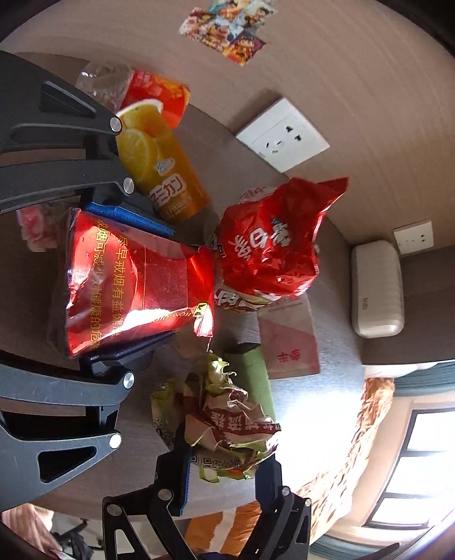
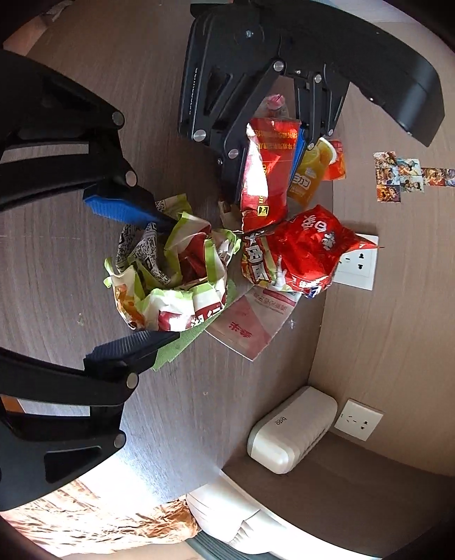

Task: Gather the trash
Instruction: 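Carry the red pack and green wrappers over the white bin, then open both tools to drop the pack and wrappers into the bin, then move both open tools back to the desk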

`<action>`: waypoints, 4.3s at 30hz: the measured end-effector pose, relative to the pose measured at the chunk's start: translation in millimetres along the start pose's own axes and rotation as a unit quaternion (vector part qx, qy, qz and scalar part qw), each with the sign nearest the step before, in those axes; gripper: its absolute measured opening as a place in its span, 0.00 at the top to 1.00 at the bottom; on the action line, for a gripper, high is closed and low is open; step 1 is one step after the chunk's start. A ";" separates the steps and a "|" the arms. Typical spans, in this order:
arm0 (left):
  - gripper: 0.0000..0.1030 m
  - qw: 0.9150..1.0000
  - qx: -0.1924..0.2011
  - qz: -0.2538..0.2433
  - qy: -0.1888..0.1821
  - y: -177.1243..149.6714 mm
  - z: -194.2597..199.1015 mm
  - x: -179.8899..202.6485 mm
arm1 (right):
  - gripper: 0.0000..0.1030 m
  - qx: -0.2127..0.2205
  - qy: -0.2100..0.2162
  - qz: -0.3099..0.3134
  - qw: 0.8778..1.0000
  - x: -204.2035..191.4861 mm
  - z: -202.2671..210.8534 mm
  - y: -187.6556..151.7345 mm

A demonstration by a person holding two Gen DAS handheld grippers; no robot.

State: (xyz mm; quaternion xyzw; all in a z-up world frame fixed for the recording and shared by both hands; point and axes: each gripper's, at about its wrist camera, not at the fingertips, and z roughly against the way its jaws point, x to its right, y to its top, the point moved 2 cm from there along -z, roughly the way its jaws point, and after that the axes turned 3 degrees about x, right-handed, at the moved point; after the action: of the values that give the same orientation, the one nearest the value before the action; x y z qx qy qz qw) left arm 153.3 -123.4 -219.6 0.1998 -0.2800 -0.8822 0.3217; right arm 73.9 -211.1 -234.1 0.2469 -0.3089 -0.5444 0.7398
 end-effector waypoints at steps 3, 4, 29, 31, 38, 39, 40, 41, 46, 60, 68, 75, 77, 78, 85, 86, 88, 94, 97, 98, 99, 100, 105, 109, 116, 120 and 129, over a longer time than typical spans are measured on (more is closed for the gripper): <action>0.49 1.000 0.004 0.005 0.007 3.3 11.5 5.6 | 0.45 0.012 -0.003 0.000 1.000 1.9 9.5 2.2; 0.49 1.000 0.007 0.005 0.010 5.3 14.9 7.9 | 0.45 0.018 -0.005 -0.001 1.000 3.6 14.6 3.3; 0.49 0.994 0.073 -0.071 -0.043 94.9 73.4 176.8 | 0.45 0.035 -0.102 -0.055 0.993 115.4 163.0 -78.3; 0.49 0.993 0.072 -0.082 -0.052 98.6 71.1 195.4 | 0.45 0.029 -0.111 -0.062 0.991 124.3 171.2 -92.5; 0.49 0.987 0.058 -0.127 -0.082 103.8 59.1 260.0 | 0.45 0.008 -0.132 -0.096 0.987 153.5 190.6 -138.7; 0.49 0.986 0.055 -0.133 -0.089 103.8 56.3 269.7 | 0.45 0.005 -0.133 -0.100 0.986 156.8 191.4 -143.6; 0.49 0.984 0.052 -0.140 -0.093 103.5 53.6 279.5 | 0.45 0.001 -0.134 -0.106 0.985 160.2 192.9 -150.6; 0.49 0.984 0.050 -0.145 -0.096 103.2 51.4 286.0 | 0.45 -0.002 -0.134 -0.110 0.985 163.3 193.9 -157.7; 0.49 0.977 0.032 -0.174 -0.116 96.5 32.5 329.7 | 0.45 -0.025 -0.129 -0.127 0.983 172.0 191.4 -191.5; 0.49 0.949 -0.060 -0.249 -0.184 15.5 -101.2 421.3 | 0.45 -0.146 -0.062 -0.159 0.974 174.4 78.8 -338.5; 0.49 0.904 -0.099 -0.323 -0.262 -69.0 -219.4 466.5 | 0.45 -0.229 -0.003 -0.108 0.967 151.2 -44.1 -450.5; 0.49 0.880 -0.147 -0.328 -0.309 -133.1 -323.0 502.4 | 0.45 -0.264 0.043 -0.086 0.960 139.2 -120.1 -524.4; 0.43 0.879 -0.151 -0.329 -0.312 -143.1 -340.1 507.8 | 0.43 -0.264 0.044 -0.084 0.960 141.6 -135.5 -540.9; 0.33 0.881 -0.151 -0.331 -0.304 -149.7 -351.1 511.0 | 0.30 -0.266 0.048 -0.086 0.959 142.2 -141.1 -546.6; 0.05 0.875 -0.158 -0.345 -0.299 -173.1 -373.0 520.3 | 0.04 -0.282 0.047 -0.070 0.956 143.0 -162.7 -569.2; 0.05 0.875 -0.157 -0.347 -0.299 -172.2 -372.4 520.3 | 0.04 -0.283 0.047 -0.070 0.956 144.7 -162.3 -570.3; 0.05 0.873 -0.155 -0.353 -0.299 -169.0 -370.6 520.4 | 0.04 -0.282 0.046 -0.071 0.956 144.7 -160.9 -568.3; 0.05 0.875 -0.146 -0.355 -0.296 -153.2 -358.7 518.9 | 0.04 -0.276 0.034 -0.073 0.958 149.9 -145.8 -553.4; 0.05 0.876 -0.137 -0.353 -0.297 -138.9 -343.0 513.9 | 0.04 -0.271 0.028 -0.071 0.960 154.9 -130.2 -540.0; 0.05 0.877 -0.135 -0.353 -0.297 -134.5 -338.2 512.3 | 0.04 -0.270 0.026 -0.070 0.960 157.4 -124.5 -535.3; 0.05 0.878 -0.131 -0.353 -0.297 -129.2 -331.3 510.6 | 0.04 -0.268 0.023 -0.069 0.961 159.3 -120.0 -531.0; 0.05 0.879 -0.127 -0.352 -0.297 -123.8 -324.3 509.1 | 0.04 -0.267 0.020 -0.068 0.961 161.3 -114.0 -525.8; 0.05 0.883 -0.110 -0.349 -0.294 -94.8 -285.2 499.9 | 0.04 -0.253 0.004 -0.066 0.965 169.9 -77.7 -493.7; 0.05 0.889 -0.092 -0.339 -0.295 -70.6 -249.8 489.4 | 0.04 -0.226 -0.013 -0.069 0.972 176.0 -37.7 -458.7; 0.05 0.896 -0.041 -0.337 -0.287 -23.3 -182.8 471.3 | 0.04 -0.178 -0.042 -0.081 0.980 183.0 25.4 -400.6; 0.05 0.904 -0.012 -0.325 -0.277 5.6 -143.7 455.2 | 0.04 -0.159 -0.056 -0.082 0.982 185.1 54.7 -371.4; 0.05 0.913 0.040 -0.313 -0.259 42.5 -64.6 416.7 | 0.04 -0.107 -0.081 -0.069 0.989 189.6 115.2 -301.5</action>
State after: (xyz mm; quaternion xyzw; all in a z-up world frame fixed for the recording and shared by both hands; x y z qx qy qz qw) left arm -90.1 -457.1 -314.4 0.0539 -0.3114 -0.9466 -0.0632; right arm -165.6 -482.1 -330.8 0.1422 -0.2902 -0.6420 0.6952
